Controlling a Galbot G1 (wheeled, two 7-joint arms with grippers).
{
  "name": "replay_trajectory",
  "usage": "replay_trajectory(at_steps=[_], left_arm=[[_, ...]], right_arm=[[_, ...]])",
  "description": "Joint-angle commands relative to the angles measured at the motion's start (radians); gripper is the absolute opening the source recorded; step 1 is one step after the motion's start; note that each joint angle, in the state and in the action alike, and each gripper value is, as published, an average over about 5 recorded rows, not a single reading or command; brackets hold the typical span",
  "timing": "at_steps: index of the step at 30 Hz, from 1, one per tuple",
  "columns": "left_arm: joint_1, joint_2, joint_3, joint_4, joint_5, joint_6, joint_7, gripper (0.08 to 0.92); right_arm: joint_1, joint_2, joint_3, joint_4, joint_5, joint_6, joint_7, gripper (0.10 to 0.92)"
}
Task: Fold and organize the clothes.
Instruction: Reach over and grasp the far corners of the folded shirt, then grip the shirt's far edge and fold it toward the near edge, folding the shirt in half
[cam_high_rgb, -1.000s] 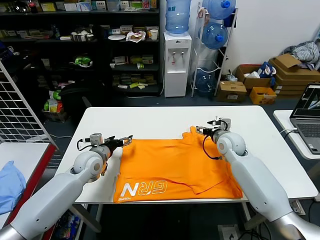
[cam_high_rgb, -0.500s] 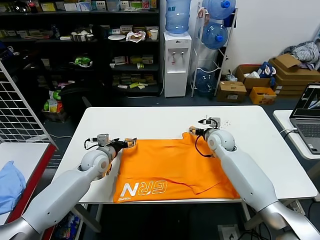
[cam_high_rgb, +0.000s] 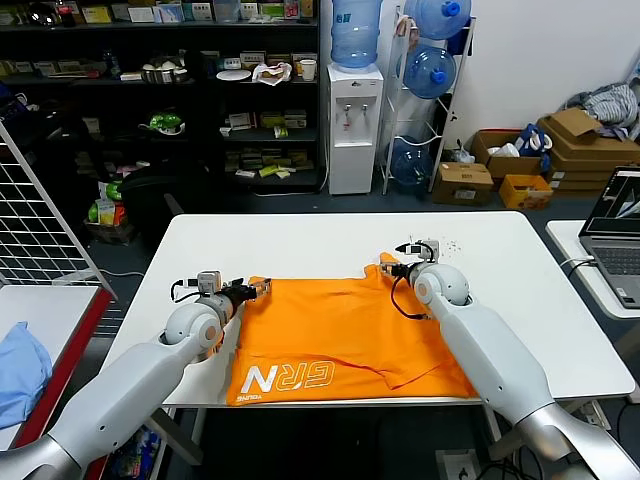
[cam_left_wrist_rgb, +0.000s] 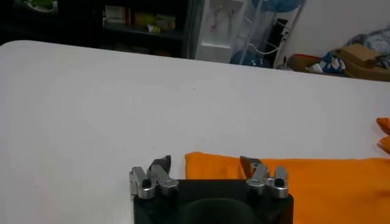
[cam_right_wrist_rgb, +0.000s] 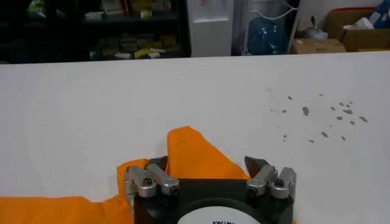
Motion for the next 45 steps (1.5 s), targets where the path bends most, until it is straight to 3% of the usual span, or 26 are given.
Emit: replay_trajectory(at_steps=[1, 20, 23, 31, 45], left_arm=[[0.005, -0.004, 0.010, 0.002, 0.005, 0.003, -0.001, 0.665], [0.016, -0.008, -0.004, -0.030, 0.031, -0.018, -0.014, 0.109], [0.025, -0.001, -0.019, -0.059, 0.044, -0.025, -0.016, 0.095], [0.085, 0.057, -0.068, -0.193, 0.044, -0.028, -0.028, 0.095], [0.294, 0.192, -0.143, -0.506, 0.005, -0.022, -0.076, 0.095]], right_arm=[[-0.006, -0.004, -0.002, 0.007, 0.009, -0.013, 0.002, 0.704], [-0.059, -0.045, 0.030, 0.101, 0.004, 0.099, -0.029, 0.159], [-0.076, -0.058, 0.041, 0.129, 0.004, 0.125, -0.036, 0.124], [-0.171, -0.129, 0.092, 0.290, 0.044, 0.116, -0.021, 0.124], [-0.488, -0.294, 0.252, 0.648, 0.188, 0.008, 0.091, 0.124]])
